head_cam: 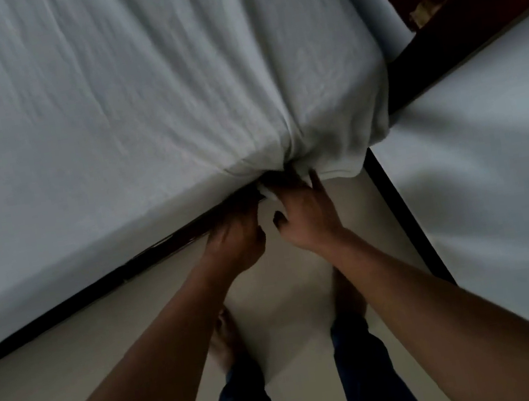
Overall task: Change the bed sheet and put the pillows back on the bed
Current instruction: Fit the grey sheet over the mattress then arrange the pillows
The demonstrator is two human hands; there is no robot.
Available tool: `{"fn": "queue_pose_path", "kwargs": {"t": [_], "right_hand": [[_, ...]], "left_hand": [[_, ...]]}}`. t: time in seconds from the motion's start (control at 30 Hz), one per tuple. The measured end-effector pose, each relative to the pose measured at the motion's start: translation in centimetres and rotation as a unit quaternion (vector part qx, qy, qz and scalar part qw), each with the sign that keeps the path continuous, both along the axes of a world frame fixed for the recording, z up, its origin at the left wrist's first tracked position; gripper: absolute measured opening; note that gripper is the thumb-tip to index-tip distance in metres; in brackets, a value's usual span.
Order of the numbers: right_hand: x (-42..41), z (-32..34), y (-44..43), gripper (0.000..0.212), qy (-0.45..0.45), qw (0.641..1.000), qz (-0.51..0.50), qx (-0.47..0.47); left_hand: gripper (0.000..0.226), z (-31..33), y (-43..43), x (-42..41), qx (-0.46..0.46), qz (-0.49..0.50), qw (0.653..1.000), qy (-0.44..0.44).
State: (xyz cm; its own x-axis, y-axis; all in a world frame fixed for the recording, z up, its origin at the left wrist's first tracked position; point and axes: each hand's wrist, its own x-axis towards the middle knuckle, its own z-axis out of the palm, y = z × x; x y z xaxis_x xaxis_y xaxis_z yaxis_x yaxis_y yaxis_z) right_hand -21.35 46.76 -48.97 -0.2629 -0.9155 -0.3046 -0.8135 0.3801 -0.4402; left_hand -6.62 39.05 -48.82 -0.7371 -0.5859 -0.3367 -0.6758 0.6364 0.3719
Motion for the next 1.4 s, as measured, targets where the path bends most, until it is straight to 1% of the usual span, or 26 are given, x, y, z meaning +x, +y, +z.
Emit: {"fn": "queue_pose_path", "kwargs": {"t": [0.07, 0.1, 0.13, 0.17, 0.2, 0.23, 0.3, 0.4, 0.43, 0.57, 0.6, 0.67, 0.73, 0.8, 0.87, 0.93, 0.97, 1.03, 1.07, 1.13, 1.2, 1.23, 1.27, 1.3, 1.33, 1.4], "right_hand": [[-2.0, 1.2, 0.5, 0.031, -0.045, 0.982, -0.165, -0.085], [-3.7, 1.5, 0.5, 0.021, -0.073, 0.95, -0.277, -0.127], [-5.9, 0.9, 0.1, 0.02, -0.111, 0.9, -0.391, -0.156], [-8.3, 0.0, -0.4, 0.024, -0.134, 0.853, -0.469, -0.184], [-10.8, -1.3, -1.1, 0.03, -0.141, 0.818, -0.525, -0.188], [-12.6, -2.3, -2.1, 0.037, -0.133, 0.803, -0.553, -0.177], [-13.7, -0.4, -4.1, 0.047, -0.109, 0.811, -0.557, -0.14], [-14.0, 1.8, -5.0, 0.041, -0.076, 0.822, -0.549, -0.132], [-14.2, 1.8, -4.7, 0.039, -0.084, 0.817, -0.552, -0.144], [-14.1, 0.9, -5.8, 0.032, -0.156, 0.709, -0.67, -0.155], [-13.6, 0.4, -5.8, 0.033, -0.164, 0.711, -0.67, -0.14], [-12.2, 0.4, -5.3, 0.037, -0.177, 0.75, -0.627, -0.11], [-12.1, -0.1, -4.7, 0.038, -0.223, 0.727, -0.643, -0.093], [-12.7, -0.5, -4.7, 0.035, -0.224, 0.741, -0.63, -0.06], [-12.3, 0.4, -5.4, 0.033, -0.198, 0.725, -0.653, -0.091], [-11.6, 0.3, -5.3, 0.027, -0.24, 0.704, -0.654, -0.139], [-11.2, 0.4, -5.1, 0.019, -0.27, 0.702, -0.642, -0.149], [-11.5, 0.3, -5.6, 0.012, -0.276, 0.692, -0.648, -0.158], [-12.1, 0.0, -6.0, 0.012, -0.274, 0.68, -0.659, -0.169], [-13.4, -0.6, -6.9, 0.008, -0.234, 0.627, -0.717, -0.192], [-14.0, -1.7, -7.7, 0.026, -0.215, 0.572, -0.765, -0.204], [-13.7, -1.8, -7.9, 0.029, -0.241, 0.553, -0.773, -0.2], [-13.8, -2.4, -7.8, 0.031, -0.261, 0.551, -0.768, -0.194], [-13.4, -2.2, -7.4, 0.031, -0.261, 0.578, -0.753, -0.177], [-13.1, -2.2, -6.9, 0.032, -0.237, 0.622, -0.728, -0.162], [-11.9, -1.4, -4.7, 0.031, -0.118, 0.708, -0.675, -0.17]], "left_hand": [[0.055, -1.6, -0.9, -1.3, -0.004, 0.015, 1.0, -0.02], [0.054, -2.5, -1.1, -1.7, 0.004, 0.014, 0.999, -0.036], [0.058, -2.5, -1.0, -2.0, 0.022, -0.001, 0.998, -0.053], [0.063, -2.1, -0.6, -2.1, 0.037, -0.016, 0.997, -0.073], [0.069, -1.8, -0.2, -1.9, 0.054, -0.026, 0.993, -0.098], [0.072, -1.5, 0.2, -1.7, 0.047, -0.026, 0.993, -0.106], [0.067, -1.4, 0.2, -2.0, 0.015, -0.004, 0.994, -0.106], [0.056, -1.2, 0.4, -3.4, -0.035, 0.018, 0.994, -0.105], [0.054, -0.8, 0.7, -3.7, -0.021, 0.027, 0.992, -0.12], [0.049, 0.5, 1.0, -4.4, 0.021, 0.066, 0.992, -0.108], [0.042, 0.6, 0.8, -4.3, 0.018, 0.077, 0.992, -0.098], [0.034, 0.8, 0.7, -4.1, 0.014, 0.08, 0.994, -0.071], [0.04, 0.6, 0.7, -3.3, 0.018, 0.062, 0.997, -0.047], [0.054, 0.0, 1.0, -2.6, 0.029, 0.052, 0.998, -0.028], [0.068, -0.5, 1.2, -2.4, 0.032, 0.052, 0.998, -0.013], [0.074, -0.7, 1.5, -2.6, 0.033, 0.061, 0.998, -0.005], [0.076, -0.8, 1.7, -2.7, 0.035, 0.066, 0.997, -0.004], [0.078, -0.9, 2.1, -2.9, 0.037, 0.068, 0.997, -0.007], [0.077, -0.9, 2.2, -3.0, 0.038, 0.065, 0.997, -0.01], [0.074, -0.9, 2.3, -2.8, 0.031, 0.057, 0.998, -0.011], [0.073, -0.8, 2.4, -2.5, 0.016, 0.05, 0.999, 0.004], [0.073, -0.8, 2.5, -2.4, 0.017, 0.045, 0.999, 0.012], [0.075, -0.6, 2.6, -2.4, 0.025, 0.038, 0.999, 0.02], [0.077, -0.6, 2.5, -2.5, 0.036, 0.027, 0.999, 0.024], [0.079, -0.6, 2.2, -2.7, 0.045, 0.015, 0.999, 0.027], [0.079, -1.1, 1.4, -3.6, 0.046, -0.014, 0.998, 0.04]]}}
